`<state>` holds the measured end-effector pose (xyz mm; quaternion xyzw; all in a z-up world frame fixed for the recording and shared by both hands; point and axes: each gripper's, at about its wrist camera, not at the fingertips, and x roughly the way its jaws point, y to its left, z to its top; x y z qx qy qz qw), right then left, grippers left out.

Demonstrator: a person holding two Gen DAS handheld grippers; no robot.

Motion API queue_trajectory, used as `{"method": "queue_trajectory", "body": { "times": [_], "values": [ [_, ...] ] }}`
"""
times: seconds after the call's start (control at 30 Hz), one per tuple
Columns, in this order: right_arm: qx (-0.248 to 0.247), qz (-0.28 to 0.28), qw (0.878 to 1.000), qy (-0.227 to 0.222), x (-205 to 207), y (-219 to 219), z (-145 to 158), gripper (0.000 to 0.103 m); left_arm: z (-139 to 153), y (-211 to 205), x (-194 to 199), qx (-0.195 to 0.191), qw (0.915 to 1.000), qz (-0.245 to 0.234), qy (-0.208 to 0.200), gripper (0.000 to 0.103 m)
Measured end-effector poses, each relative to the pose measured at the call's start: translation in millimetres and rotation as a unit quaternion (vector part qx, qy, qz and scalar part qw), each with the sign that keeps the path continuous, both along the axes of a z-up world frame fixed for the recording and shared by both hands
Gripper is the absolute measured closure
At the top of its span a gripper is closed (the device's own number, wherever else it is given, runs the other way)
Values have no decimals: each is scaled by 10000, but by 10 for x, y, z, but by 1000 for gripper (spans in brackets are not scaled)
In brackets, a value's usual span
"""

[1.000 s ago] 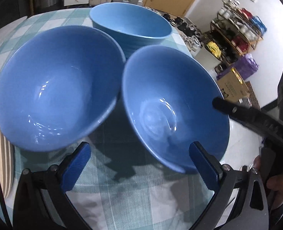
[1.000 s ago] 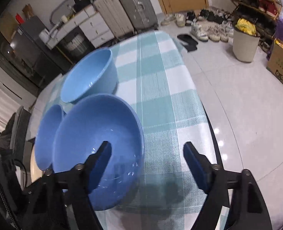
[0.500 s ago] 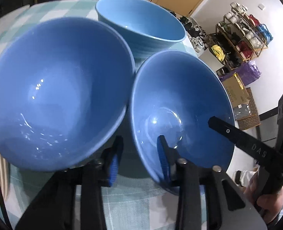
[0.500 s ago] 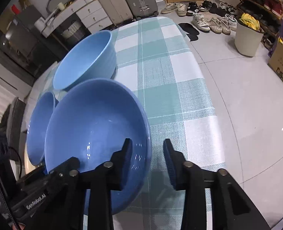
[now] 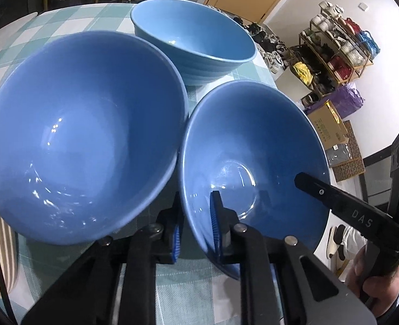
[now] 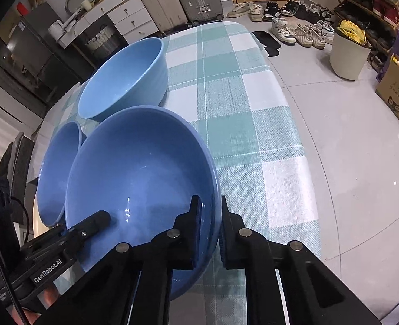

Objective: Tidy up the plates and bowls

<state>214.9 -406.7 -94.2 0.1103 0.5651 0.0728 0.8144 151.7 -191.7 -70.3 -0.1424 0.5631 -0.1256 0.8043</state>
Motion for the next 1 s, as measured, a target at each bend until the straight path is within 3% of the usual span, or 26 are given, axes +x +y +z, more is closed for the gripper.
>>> {"method": "queue_trajectory", "body": {
  "times": [0.53, 1.0],
  "values": [
    [71, 33, 9998, 184, -482, 58, 28, 92, 19, 101, -416, 211, 9994, -256, 48, 87],
    [321, 171, 9991, 222, -850, 281, -3, 92, 26, 343, -750, 377, 9992, -121, 36, 87]
  ]
}}
